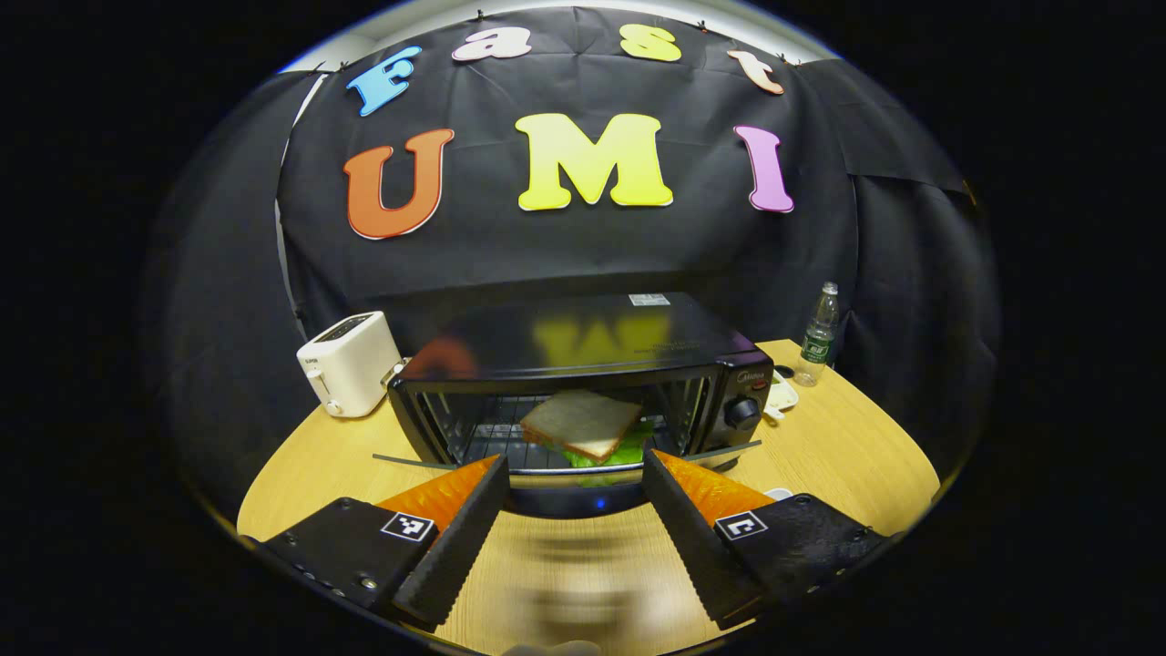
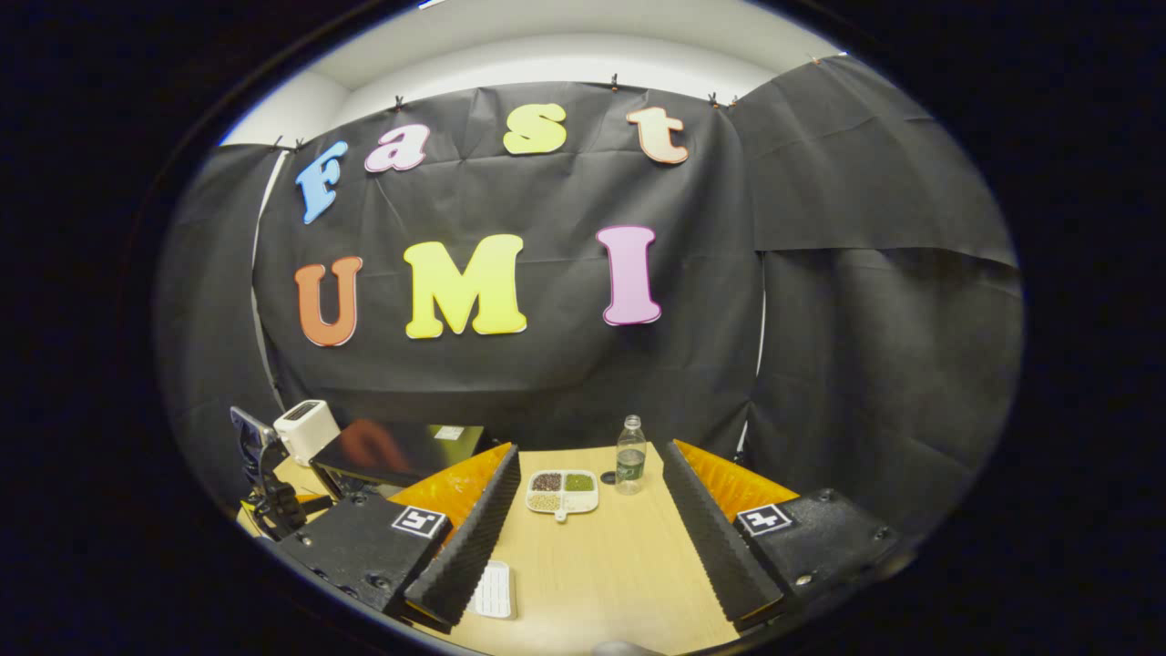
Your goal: Open the electric oven with the left hand, put the food in, and close the electric oven.
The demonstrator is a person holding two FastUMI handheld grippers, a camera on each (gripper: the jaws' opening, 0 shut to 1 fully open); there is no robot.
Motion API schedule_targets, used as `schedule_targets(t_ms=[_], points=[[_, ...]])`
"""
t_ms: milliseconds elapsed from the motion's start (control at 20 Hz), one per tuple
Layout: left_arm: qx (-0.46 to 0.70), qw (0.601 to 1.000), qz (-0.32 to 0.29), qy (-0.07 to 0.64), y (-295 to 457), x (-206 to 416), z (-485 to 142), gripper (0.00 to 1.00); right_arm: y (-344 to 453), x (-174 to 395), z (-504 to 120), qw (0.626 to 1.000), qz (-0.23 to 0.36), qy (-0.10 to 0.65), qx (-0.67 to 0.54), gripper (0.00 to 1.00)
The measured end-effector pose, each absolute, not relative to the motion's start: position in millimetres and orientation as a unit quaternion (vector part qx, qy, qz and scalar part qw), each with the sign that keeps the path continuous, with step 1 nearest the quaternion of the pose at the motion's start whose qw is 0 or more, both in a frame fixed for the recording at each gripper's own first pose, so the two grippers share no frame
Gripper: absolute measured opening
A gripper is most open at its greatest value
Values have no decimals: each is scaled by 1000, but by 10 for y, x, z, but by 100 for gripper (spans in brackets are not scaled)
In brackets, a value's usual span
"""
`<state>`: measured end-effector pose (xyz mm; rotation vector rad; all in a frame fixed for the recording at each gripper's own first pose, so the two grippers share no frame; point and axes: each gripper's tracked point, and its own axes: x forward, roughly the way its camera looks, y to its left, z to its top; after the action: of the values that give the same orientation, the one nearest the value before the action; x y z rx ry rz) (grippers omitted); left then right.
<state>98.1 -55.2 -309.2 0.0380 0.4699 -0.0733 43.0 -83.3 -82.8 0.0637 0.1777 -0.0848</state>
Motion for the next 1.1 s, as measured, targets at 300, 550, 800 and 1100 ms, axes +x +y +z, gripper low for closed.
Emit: schedule_targets(t_ms=[300, 550, 800, 1100], points=[[26, 975, -37, 217, -529, 1259, -3033, 96, -850, 468, -830, 994, -48, 91, 30, 95], [29, 977, -39, 207, -572, 1474, -3009, 94, -814, 518, -880, 993, -45, 100, 38, 95], [39, 979, -39, 195, -553, 1603, -2944, 94, -798, 548, -861, 994, -39, 97, 31, 95], [42, 980, -33, 191, -572, 1576, -2861, 96, -797, 544, -831, 994, -35, 97, 29, 95]])
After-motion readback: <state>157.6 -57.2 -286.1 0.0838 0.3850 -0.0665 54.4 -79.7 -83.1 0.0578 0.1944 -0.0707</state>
